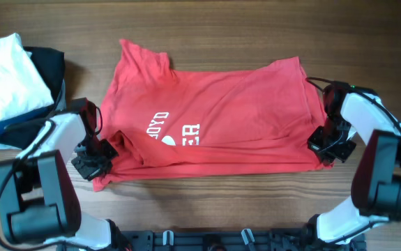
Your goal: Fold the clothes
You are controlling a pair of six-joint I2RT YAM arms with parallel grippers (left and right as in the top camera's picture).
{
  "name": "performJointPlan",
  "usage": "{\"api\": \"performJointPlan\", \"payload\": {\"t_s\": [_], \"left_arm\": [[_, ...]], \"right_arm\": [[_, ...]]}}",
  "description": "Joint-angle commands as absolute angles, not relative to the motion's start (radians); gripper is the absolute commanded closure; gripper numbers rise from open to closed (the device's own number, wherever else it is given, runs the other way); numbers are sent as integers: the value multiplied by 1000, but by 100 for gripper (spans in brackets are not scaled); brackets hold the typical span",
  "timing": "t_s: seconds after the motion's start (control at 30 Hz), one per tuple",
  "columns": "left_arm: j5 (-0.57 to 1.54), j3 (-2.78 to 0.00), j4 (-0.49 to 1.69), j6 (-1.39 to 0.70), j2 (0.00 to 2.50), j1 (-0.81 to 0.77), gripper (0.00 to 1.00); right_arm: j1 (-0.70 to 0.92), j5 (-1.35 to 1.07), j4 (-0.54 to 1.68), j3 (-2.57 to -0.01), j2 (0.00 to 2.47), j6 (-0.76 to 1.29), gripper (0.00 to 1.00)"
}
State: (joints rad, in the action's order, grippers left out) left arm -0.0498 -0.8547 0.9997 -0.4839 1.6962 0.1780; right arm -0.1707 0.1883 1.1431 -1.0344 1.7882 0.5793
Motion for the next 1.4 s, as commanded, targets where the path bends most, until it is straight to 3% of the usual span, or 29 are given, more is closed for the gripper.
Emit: {"api": "performJointPlan", "payload": {"t_s": [0.0,0.03,0.07,0.1,0.17,0.33,0.37,0.5,0.57,0.8,1.0,1.1,1.13,1.2,1.23,1.37], "left_arm": [[-113,-825,988,-502,1553,194,90],[-105,-825,988,-501,1498,194,71],[-94,-825,985,-501,1453,194,52],[-62,-825,974,-501,1374,194,17],[3,-825,937,-465,1273,194,3],[193,-825,690,-388,1167,189,0],[241,-828,525,-369,1198,170,0],[259,-934,345,-324,1384,147,0],[285,-1032,332,-286,1506,146,0],[471,-1383,351,-228,1996,146,0],[463,-1420,312,-227,2151,137,0],[460,-1420,338,-227,2166,123,4],[460,-1420,360,-227,2166,113,13],[460,-1420,404,-218,2166,96,51],[453,-1420,430,-212,2166,87,75],[425,-1420,472,-213,2166,83,96]], "right_arm": [[-178,213,1130,-1034,1624,568,96],[-178,191,1116,-1034,1589,538,91],[-178,172,1106,-1034,1554,501,76],[-178,155,1090,-1034,1512,459,19],[-178,155,1076,-1034,1469,417,17],[-178,67,1055,-1034,1443,354,14],[-178,2,1032,-1034,1443,305,13],[-178,-2,1031,-1034,1443,288,6],[-178,-17,1030,-1034,1443,287,0],[-178,-51,1029,-1034,1443,288,0],[-178,-54,1031,-1034,1443,288,0],[-178,-54,1031,-1034,1443,288,0],[-178,-54,1028,-1034,1443,288,0],[-178,-59,1019,-1034,1443,288,1],[-178,-72,1010,-1034,1443,288,2],[-178,-113,953,-1034,1443,287,13]]}}
